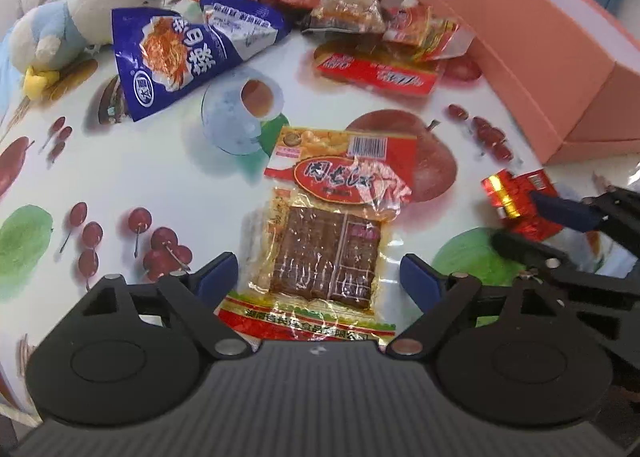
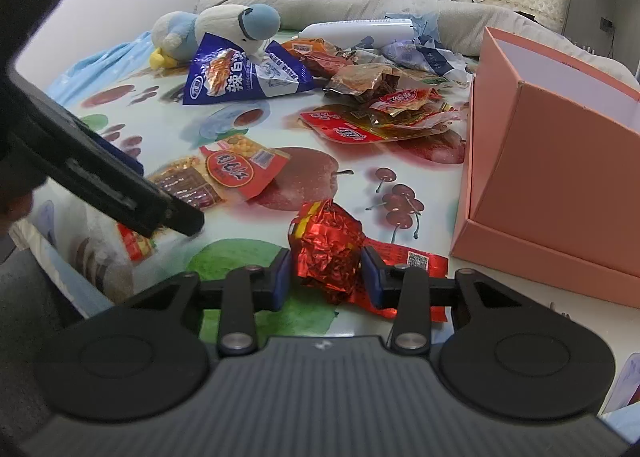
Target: Organize snacks
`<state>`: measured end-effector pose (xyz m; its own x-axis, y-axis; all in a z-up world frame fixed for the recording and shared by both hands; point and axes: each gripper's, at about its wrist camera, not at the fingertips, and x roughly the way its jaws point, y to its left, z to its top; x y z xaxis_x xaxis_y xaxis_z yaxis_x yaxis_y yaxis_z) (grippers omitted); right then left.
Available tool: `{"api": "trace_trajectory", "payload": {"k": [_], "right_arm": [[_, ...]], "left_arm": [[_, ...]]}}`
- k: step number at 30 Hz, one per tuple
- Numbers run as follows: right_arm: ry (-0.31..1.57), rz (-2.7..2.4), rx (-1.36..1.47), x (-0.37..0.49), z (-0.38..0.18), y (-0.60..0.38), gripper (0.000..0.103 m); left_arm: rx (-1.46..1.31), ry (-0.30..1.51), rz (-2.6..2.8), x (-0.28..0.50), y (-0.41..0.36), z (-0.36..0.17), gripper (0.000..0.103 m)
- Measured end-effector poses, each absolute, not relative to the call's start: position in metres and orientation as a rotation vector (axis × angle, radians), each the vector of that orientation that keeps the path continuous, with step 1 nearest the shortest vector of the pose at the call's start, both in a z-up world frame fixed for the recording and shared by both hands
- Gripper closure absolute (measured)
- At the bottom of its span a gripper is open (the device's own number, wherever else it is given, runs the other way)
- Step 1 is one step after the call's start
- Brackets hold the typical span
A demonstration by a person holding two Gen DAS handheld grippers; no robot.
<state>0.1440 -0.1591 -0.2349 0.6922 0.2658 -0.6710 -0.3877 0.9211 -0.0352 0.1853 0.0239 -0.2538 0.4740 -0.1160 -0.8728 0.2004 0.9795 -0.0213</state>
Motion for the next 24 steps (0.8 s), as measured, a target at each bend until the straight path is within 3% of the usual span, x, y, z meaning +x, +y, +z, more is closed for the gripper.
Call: {"api": "trace_trajectory", "payload": {"k": [4, 8, 11, 17, 18, 24], "right_arm": [[0.72, 0.361, -0.187, 0.143, -0.236, -0.158, 0.063], [0.72, 0.359, -0.188, 0.142, -0.236, -0.157, 0.063], [0.72, 0.359, -0.188, 0.142, -0.235, -0.157, 0.063], [0.715, 0.355, -0.196, 0.14, -0.233, -0.156, 0.064], [0.714, 0.354, -0.189, 0.14, -0.231, -0.157, 0.065], [0.742, 0.356, -0.161, 0.143, -0.228, -0.159, 0.067]], "left_arm": [[0.094, 1.059, -0.198, 0.189, 0.023, -0.256, 0.012], [0.094, 1.051, -0.19, 0.187, 0.021, -0.255, 0.019], [0.087, 1.053, -0.196, 0.185, 0.018, -0.253, 0.03], [0.066, 1.052, -0.198, 0.181, 0.014, -0.25, 0.034], [0.052, 1.049, -0.191, 0.18, 0.015, -0.249, 0.043], [-0.051, 1.045, -0.146, 0.176, 0.018, -0.244, 0.043]]}}
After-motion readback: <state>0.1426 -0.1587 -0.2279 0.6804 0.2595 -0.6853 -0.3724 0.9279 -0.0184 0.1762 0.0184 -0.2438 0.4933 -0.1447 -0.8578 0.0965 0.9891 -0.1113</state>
